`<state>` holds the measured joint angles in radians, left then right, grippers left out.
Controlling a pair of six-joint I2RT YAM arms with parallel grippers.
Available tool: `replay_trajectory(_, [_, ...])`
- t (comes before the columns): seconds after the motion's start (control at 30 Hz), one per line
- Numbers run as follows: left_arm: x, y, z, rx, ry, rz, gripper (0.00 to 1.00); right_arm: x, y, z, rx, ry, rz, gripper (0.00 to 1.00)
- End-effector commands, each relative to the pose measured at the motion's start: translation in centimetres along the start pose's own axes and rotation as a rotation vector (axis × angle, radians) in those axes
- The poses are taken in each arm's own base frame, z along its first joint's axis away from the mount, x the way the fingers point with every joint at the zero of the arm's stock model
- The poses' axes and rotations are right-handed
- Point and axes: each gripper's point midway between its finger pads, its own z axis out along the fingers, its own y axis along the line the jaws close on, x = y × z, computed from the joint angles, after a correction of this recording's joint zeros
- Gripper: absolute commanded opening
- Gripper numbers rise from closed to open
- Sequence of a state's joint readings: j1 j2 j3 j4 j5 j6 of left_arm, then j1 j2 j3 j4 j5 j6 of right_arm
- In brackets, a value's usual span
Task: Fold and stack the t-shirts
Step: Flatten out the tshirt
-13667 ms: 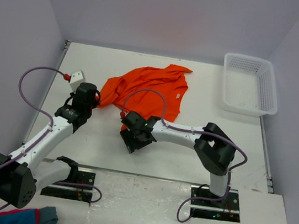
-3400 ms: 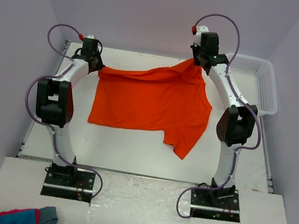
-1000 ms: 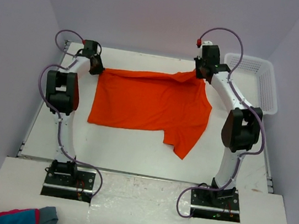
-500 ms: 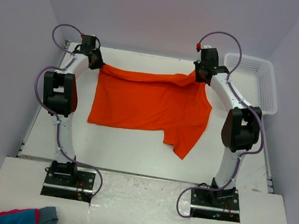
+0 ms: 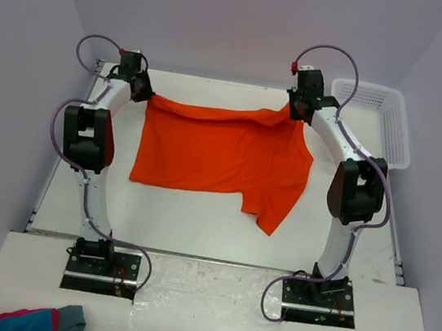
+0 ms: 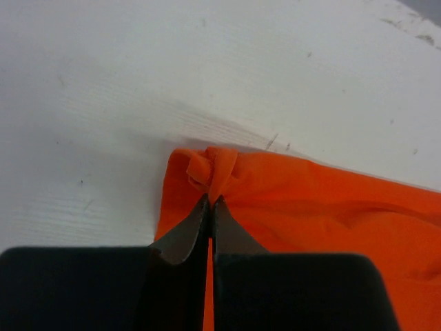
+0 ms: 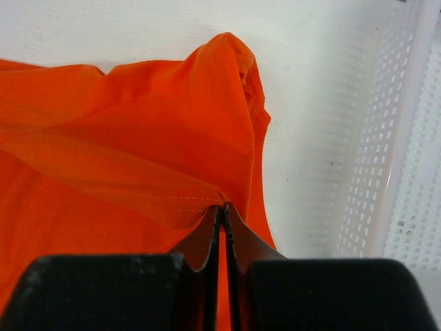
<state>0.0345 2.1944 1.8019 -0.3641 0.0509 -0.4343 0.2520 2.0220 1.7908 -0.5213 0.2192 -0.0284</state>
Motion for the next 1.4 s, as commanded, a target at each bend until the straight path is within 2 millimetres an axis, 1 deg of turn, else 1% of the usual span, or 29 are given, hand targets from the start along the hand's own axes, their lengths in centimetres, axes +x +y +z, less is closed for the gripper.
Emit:
replay_trajectory(0.0, [-0.7,1.2,-1.7,-0.048,-0.022,-0.002,0.00,-1.2,-1.1,-1.6,0.039,-0.032,0.031,0.00])
replay_trajectory(0.13, [0.5,1.5,-1.6,-0.057,0.019,-0.003,0.00,-0.6,-1.6,-2.0,0.061,-0.014,0.027,0.00])
replay_trajectory(0.27, [1.0,1.3,-2.1,-0.044,0.027,-0.012,0.00,-0.2,-2.1,-2.5,0.072,-0.011,0.030,0.00])
replay_trajectory(0.3, [1.1,1.3,-2.2,-0.043,0.029,-0.012,0.00,-0.2,-2.0,-2.6,0.075,-0.012,0.056,0.00])
replay_trajectory(0.33, [1.7,1.6,-2.3,-0.050,0.042,-0.012,0.00,0.0,-2.1,-2.7,0.083,-0.010,0.061,0.00])
replay_trajectory(0.4, [2.0,1.9,-2.6,-0.060,0.044,-0.013,0.00,0.2,-2.2,-2.8,0.082,-0.005,0.066,0.00])
replay_trajectory(0.43, [2.8,2.3,-2.6,-0.070,0.060,-0.014,0.00,0.3,-2.2,-2.8,0.084,-0.002,0.065,0.00])
replay_trajectory(0.47, [2.8,2.4,-2.8,-0.073,0.059,-0.015,0.00,0.6,-2.2,-2.8,0.089,0.003,0.067,0.00])
replay_trajectory(0.53, [3.9,2.8,-3.0,-0.085,0.077,-0.017,0.00,1.1,-2.4,-2.7,0.096,0.015,0.066,0.00])
replay_trajectory(0.6, [4.4,3.0,-3.1,-0.091,0.084,-0.021,0.00,1.6,-2.4,-2.6,0.100,0.030,0.063,0.00])
replay_trajectory(0.63, [5.1,3.4,-3.1,-0.098,0.098,-0.024,0.00,1.6,-2.5,-2.6,0.103,0.032,0.064,0.00])
replay_trajectory(0.7, [5.4,3.4,-3.2,-0.098,0.103,-0.027,0.00,2.2,-2.4,-2.3,0.106,0.048,0.063,0.00])
replay_trajectory(0.73, [6.1,3.6,-3.2,-0.103,0.116,-0.027,0.00,2.2,-2.4,-2.3,0.105,0.048,0.064,0.00])
replay_trajectory(0.8, [6.5,3.8,-3.4,-0.106,0.123,-0.030,0.00,2.8,-2.3,-2.0,0.106,0.062,0.063,0.00])
replay_trajectory(0.93, [6.5,3.8,-3.7,-0.107,0.117,-0.031,0.00,3.7,-2.1,-1.4,0.106,0.087,0.059,0.00])
replay_trajectory(1.37, [7.0,4.1,-2.6,-0.113,0.132,-0.029,0.01,5.7,-1.7,-0.3,0.100,0.133,0.059,0.00])
